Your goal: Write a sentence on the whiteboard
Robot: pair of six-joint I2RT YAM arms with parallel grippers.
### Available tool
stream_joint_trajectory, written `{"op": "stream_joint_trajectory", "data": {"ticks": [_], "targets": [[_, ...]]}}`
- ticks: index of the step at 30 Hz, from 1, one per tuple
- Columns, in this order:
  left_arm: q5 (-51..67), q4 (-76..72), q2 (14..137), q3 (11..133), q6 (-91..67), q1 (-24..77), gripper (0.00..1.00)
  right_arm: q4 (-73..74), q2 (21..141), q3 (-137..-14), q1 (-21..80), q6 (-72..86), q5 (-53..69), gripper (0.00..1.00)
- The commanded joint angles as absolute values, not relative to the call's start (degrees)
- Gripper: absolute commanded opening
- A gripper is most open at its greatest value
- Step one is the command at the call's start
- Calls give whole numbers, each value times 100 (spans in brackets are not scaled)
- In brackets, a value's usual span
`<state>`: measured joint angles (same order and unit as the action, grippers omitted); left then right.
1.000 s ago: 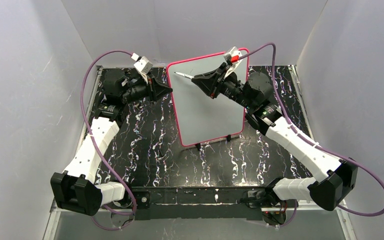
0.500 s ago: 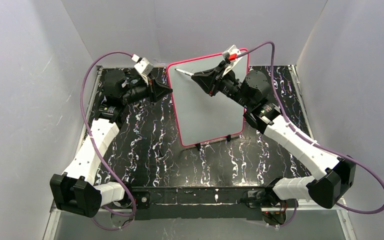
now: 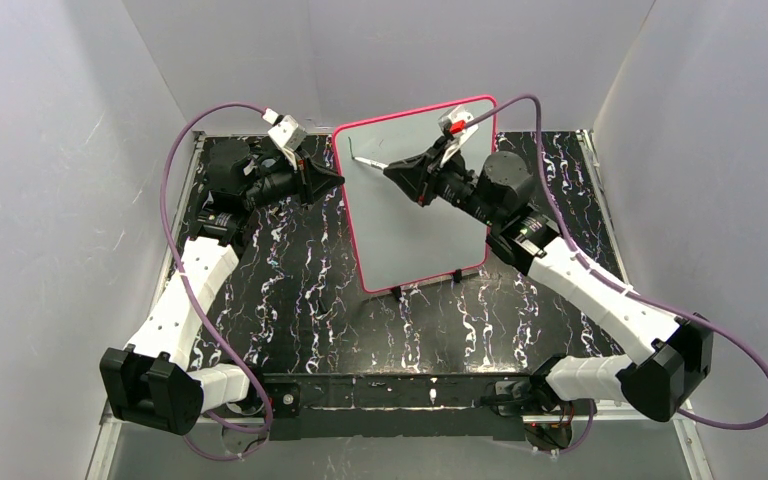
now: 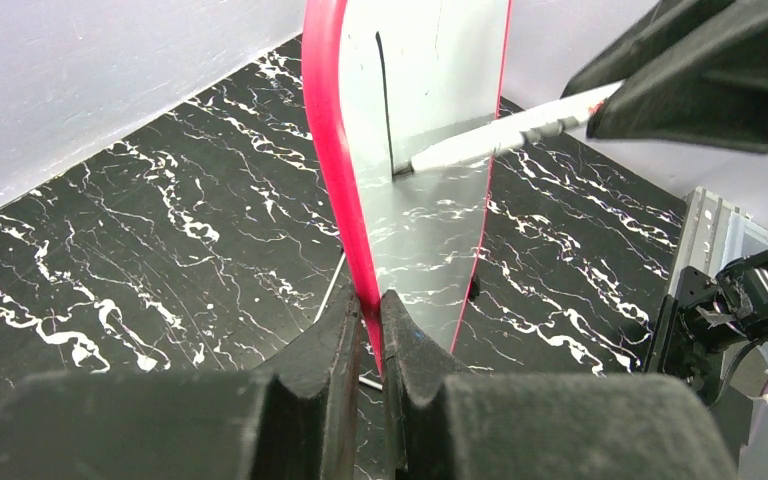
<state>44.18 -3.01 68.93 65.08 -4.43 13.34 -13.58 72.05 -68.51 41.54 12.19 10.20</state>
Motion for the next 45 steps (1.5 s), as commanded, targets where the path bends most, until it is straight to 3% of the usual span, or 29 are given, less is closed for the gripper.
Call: {"op": "stream_joint_trajectory", "data": {"ticks": [1, 11, 21, 45], "targets": [[4562, -237, 6778, 6409, -300, 1398, 0, -1245, 7015, -6627, 4179, 1245, 726, 1], [4527, -240, 6777, 6401, -299, 1406, 0, -2167, 6622, -6350, 4236, 1563, 1021, 1], [4544, -237, 6772, 6393, -290, 1411, 0, -2663, 6663, -6271, 4236, 1489, 495, 1], [4553, -242, 6781, 6393, -281, 1439, 0, -2224, 7088, -6351, 4287, 1439, 395, 1]]}}
